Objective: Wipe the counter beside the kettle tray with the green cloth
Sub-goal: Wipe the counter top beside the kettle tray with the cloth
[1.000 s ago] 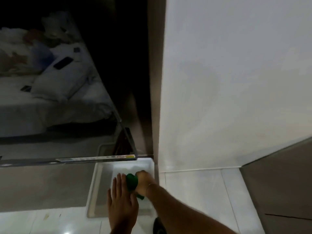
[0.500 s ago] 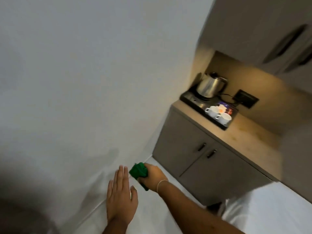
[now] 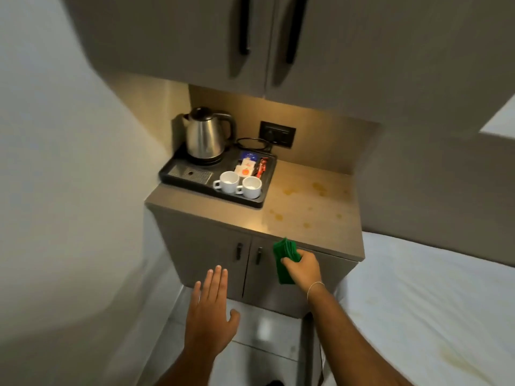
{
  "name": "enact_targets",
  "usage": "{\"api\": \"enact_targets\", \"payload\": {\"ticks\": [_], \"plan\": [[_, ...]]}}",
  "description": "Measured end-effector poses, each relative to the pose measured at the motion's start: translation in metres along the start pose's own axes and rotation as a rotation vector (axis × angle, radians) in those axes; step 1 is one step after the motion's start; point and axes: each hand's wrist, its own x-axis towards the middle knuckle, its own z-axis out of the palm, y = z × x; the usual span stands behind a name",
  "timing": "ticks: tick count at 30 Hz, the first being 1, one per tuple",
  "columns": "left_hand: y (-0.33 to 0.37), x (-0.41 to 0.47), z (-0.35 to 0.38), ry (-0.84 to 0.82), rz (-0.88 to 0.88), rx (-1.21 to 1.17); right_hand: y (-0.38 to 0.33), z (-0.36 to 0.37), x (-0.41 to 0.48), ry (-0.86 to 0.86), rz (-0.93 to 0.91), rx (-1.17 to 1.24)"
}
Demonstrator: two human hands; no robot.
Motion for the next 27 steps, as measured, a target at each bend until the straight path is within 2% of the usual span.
{"api": "enact_targets", "payload": {"ticks": [4, 6, 8, 10, 12, 17, 19, 20, 24, 27], "plan": [[0.040, 0.085, 0.005, -0.098, 0.026, 0.100, 0.009, -0.064, 0.075, 0.226, 0.044, 0.138], [0.058, 0.120, 0.007, -0.108, 0.038, 0.097, 0.017, -0.093, 0.106, 0.378, 0.079, 0.095], [0.069, 0.145, 0.009, -0.113, 0.050, 0.106, 0.027, -0.112, 0.131, 0.455, 0.109, 0.006], [0.075, 0.164, 0.011, -0.114, 0.061, 0.127, 0.033, -0.112, 0.147, 0.404, 0.129, -0.040], [0.078, 0.183, 0.015, -0.130, 0.065, 0.145, 0.031, -0.089, 0.157, 0.296, 0.059, -0.122], [0.083, 0.220, 0.028, -0.165, 0.035, 0.148, 0.027, 0.010, 0.141, 0.016, -0.400, -0.459], [0.078, 0.226, 0.031, -0.203, 0.031, 0.169, 0.042, 0.022, 0.124, -0.107, -0.556, -0.549], [0.075, 0.228, 0.033, -0.218, 0.027, 0.169, 0.052, 0.016, 0.118, -0.119, -0.571, -0.553], [0.066, 0.242, 0.039, -0.252, 0.014, 0.095, 0.083, -0.044, 0.127, 0.078, -0.324, -0.487], [0.061, 0.246, 0.042, -0.271, 0.041, 0.099, 0.058, -0.052, 0.163, 0.184, -0.183, -0.504]]}}
